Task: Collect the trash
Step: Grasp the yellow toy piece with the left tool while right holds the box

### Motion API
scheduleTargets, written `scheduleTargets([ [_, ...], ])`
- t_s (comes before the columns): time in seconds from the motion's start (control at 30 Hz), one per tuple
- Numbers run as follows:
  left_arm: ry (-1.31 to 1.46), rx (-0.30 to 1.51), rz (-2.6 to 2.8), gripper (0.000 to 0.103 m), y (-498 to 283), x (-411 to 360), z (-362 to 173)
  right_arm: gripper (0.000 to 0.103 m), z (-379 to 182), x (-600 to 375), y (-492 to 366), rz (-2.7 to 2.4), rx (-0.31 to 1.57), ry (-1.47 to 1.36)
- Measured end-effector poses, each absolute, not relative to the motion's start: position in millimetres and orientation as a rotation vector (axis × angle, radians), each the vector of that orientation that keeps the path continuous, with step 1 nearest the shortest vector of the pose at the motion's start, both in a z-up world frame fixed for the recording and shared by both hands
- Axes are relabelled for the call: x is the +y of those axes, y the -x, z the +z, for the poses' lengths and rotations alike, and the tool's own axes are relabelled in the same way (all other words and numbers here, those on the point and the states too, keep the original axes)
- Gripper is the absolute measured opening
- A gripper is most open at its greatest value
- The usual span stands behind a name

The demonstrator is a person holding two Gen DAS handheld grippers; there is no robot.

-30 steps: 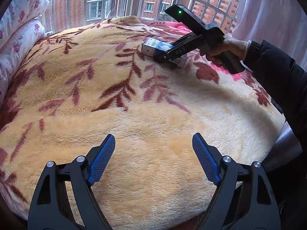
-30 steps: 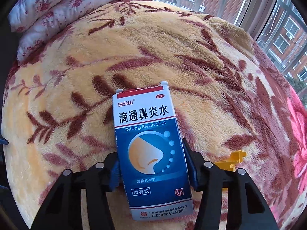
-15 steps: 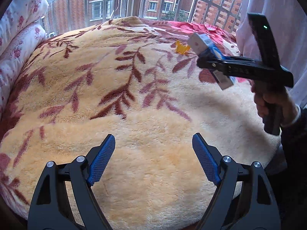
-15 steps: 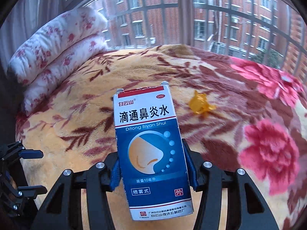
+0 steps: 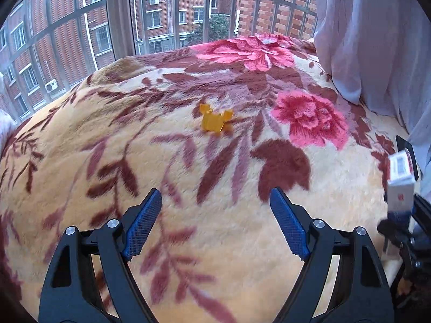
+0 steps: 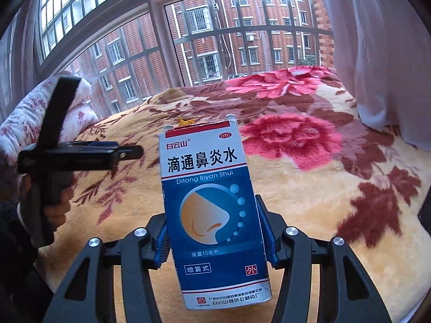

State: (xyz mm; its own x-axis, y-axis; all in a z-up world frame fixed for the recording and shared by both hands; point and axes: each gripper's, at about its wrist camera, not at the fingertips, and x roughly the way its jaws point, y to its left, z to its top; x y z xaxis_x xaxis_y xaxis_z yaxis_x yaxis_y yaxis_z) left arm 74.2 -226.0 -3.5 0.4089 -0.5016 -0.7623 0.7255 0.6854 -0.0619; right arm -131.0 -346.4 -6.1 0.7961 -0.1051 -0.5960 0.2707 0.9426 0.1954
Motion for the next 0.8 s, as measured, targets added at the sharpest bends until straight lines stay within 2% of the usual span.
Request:
scheduleTargets([
  [0.23, -0.318, 0.878, -0.765, 0.08, -123.4, -282.0, -25.0, 0.054, -15.7, -352.8, 145.2, -0.233, 0.601, -0.317],
  [0.63, -0.378, 0.857, -0.709, 0.079, -165.1, -332.6, -57.7, 0.054, -24.9, -360.5, 147.9, -0.265, 0.549, -0.373],
  [0.67, -0.38, 0.841, -0.703, 0.075, -165.5, -334.3, -58.3, 0.053, -25.2, -360.4, 148.1, -0.27, 0.545, -0.374],
  [0.8, -0.42, 0.805, -0.721, 0.044, -158.3, -342.0, -57.6, 0.053, -26.4, -359.3, 148.9, -0.281, 0.535, -0.38],
])
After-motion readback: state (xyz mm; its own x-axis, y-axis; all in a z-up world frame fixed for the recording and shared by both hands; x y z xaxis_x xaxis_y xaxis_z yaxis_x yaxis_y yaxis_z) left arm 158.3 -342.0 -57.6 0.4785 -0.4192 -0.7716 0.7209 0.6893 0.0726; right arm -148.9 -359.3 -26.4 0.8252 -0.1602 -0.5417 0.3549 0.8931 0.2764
